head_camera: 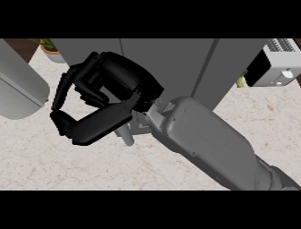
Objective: Pick up the bottled water, place it into the cabinet and close the cabinet
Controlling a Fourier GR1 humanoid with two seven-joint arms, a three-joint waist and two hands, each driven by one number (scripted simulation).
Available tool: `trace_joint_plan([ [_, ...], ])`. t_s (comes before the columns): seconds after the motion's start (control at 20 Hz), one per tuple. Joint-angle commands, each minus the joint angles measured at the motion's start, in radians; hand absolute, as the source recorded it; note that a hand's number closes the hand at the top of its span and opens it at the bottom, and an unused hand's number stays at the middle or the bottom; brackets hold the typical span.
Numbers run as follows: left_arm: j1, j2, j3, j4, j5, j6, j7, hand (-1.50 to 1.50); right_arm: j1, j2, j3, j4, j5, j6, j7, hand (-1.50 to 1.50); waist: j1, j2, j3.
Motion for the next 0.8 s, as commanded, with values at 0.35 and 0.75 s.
trace_joint_plan([
  [0.35, -0.029, -0.012, -0.016, -0.009, -0.005, -0.006, 0.022, -1.50, -0.015, -0.108, -0.134, 0.192, 0.106, -0.109, -0.088, -1.50, -0.032, 0.040, 0.020],
  [0.75, -0.055, -0.011, -0.005, -0.029, 0.009, 0.009, 0.050, -1.50, -0.043, -0.145, -0.172, 0.232, 0.106, -0.078, -0.113, -1.50, -0.030, 0.039, 0.022],
])
